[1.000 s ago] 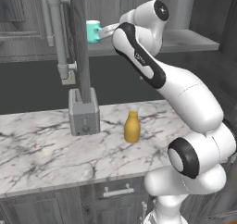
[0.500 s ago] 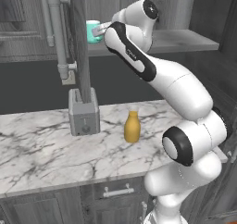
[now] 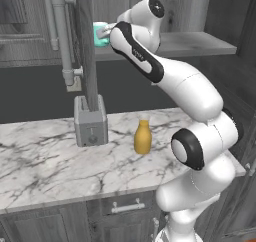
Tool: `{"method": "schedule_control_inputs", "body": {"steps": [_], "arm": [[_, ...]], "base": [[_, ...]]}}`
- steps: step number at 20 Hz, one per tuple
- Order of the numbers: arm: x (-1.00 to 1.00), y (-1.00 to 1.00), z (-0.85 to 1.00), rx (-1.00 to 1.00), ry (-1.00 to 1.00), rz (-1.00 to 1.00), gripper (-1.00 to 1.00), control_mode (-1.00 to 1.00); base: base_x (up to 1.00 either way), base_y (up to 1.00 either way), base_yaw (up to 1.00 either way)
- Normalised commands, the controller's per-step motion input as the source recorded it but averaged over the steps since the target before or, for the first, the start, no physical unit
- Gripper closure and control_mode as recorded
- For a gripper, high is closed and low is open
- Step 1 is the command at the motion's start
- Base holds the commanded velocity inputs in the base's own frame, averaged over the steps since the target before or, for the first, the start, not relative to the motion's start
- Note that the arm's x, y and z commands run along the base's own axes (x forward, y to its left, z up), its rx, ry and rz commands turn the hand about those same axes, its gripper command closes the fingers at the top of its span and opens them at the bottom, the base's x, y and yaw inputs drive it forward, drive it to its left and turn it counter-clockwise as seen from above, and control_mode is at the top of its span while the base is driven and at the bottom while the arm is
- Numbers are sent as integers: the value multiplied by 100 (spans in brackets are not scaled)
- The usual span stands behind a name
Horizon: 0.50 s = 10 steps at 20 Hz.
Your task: There is a tray on the dining counter. Grab the cup, mug, and pitcher and place them on the tray. The pitcher may be placed next to the tray if it cannot fit the tray.
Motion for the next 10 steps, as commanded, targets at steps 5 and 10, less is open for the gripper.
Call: {"method": "schedule_control_inputs", "body": {"steps": [5, 10], "arm": [[31, 0, -9, 0, 3, 0, -100, -100], [42, 3, -12, 0, 0, 0, -100, -100]], "base": [[0, 0, 0], [0, 0, 0]]}}
